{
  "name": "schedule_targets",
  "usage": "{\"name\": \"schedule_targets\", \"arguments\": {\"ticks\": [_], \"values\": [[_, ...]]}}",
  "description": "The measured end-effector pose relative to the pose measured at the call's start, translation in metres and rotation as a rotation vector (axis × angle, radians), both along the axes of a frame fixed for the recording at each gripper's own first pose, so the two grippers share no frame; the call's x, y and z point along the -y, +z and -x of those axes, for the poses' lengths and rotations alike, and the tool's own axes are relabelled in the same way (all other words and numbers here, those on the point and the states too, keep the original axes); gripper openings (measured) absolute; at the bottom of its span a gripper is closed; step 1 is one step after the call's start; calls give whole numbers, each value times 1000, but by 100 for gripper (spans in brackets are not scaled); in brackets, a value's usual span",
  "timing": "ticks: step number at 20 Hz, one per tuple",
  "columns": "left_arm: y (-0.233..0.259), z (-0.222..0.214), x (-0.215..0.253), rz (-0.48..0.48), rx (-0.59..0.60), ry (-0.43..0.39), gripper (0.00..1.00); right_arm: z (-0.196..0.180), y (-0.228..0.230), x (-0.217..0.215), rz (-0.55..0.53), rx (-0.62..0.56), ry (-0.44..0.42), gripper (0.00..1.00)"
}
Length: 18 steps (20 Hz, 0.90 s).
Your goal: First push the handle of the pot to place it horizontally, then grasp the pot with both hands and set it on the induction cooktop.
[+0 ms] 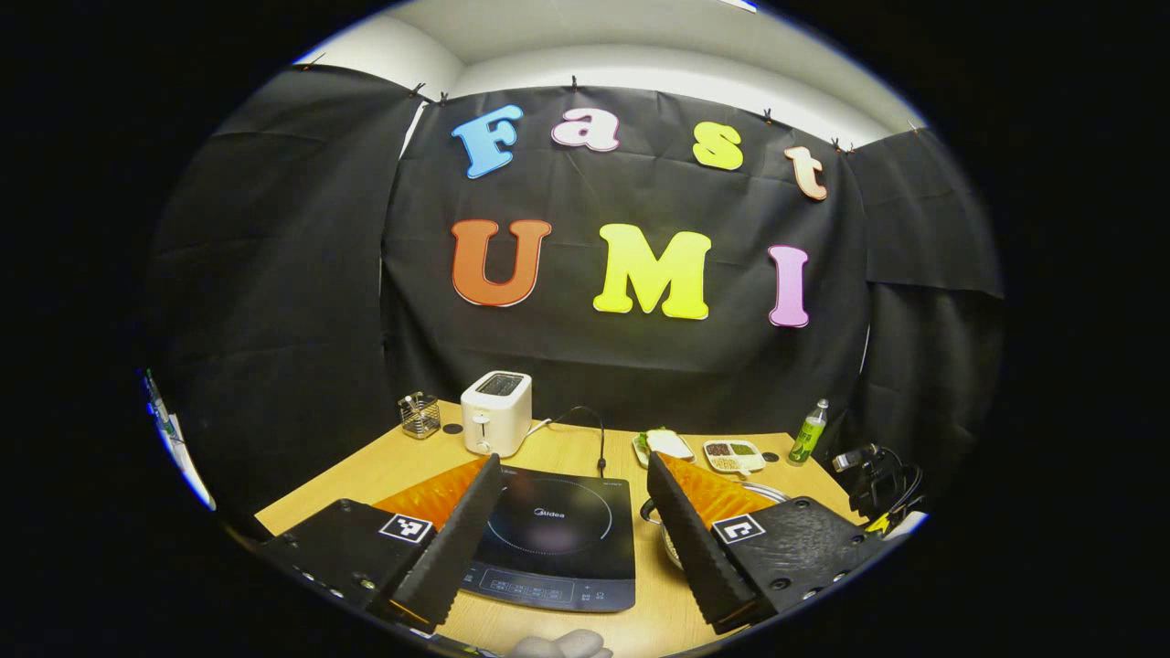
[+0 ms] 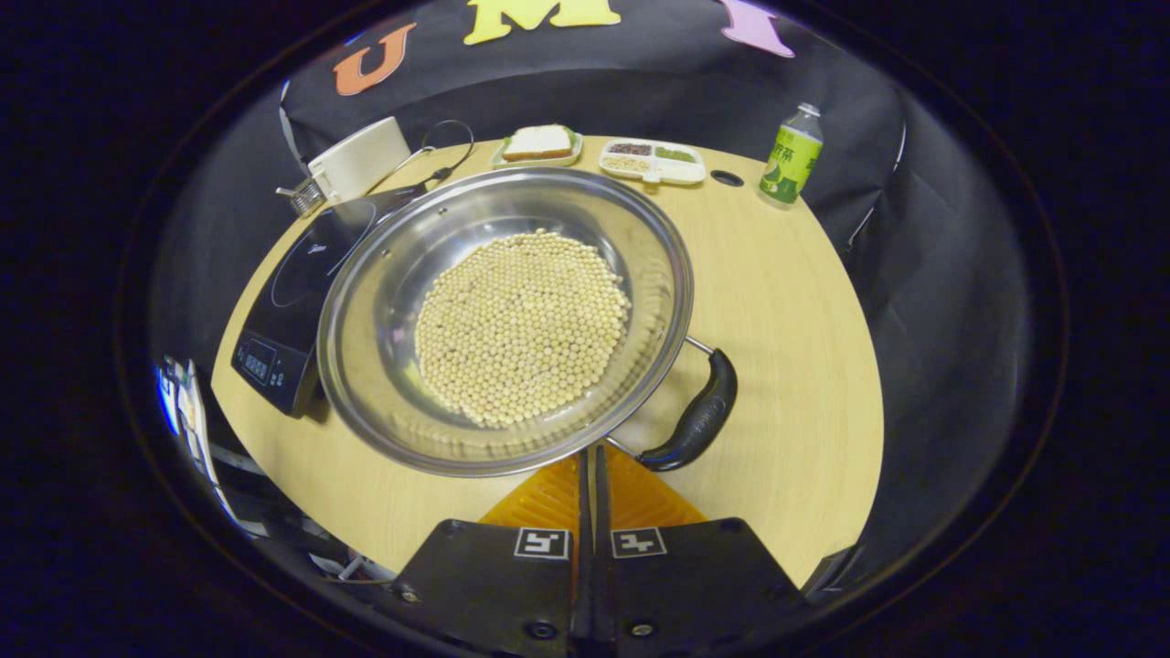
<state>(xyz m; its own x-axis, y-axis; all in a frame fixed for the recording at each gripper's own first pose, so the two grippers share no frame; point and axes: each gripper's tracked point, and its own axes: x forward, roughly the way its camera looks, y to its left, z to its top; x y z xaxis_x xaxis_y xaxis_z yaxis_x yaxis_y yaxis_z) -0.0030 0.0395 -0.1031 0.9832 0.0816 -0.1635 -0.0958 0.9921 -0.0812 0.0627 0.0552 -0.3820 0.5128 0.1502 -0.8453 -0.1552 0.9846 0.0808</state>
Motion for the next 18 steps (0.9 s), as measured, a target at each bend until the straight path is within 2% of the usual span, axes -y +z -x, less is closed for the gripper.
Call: {"name": "schedule_targets", "arguments": {"ticks": [3,4,6,8,9,11,12,18], "values": [[-3,-6,7,-2,-2,6,95,-10,-2,8,19,4,25,0],[-3,-8,8,-2,-5,11,95,-12,-2,10,28,8,39,4],[-3,-11,14,3,-5,20,95,-18,-7,16,41,11,61,0],[-4,-14,19,2,-5,32,95,-25,-8,23,49,12,73,4],[-6,-16,20,0,-7,40,95,-28,-8,28,54,14,79,0],[-9,-21,26,0,-11,50,95,-37,-7,38,68,18,90,4],[-10,-22,27,-3,-12,59,95,-42,-7,43,74,19,93,0],[-13,-26,38,1,-23,97,95,-67,-4,64,96,26,92,4]]}}
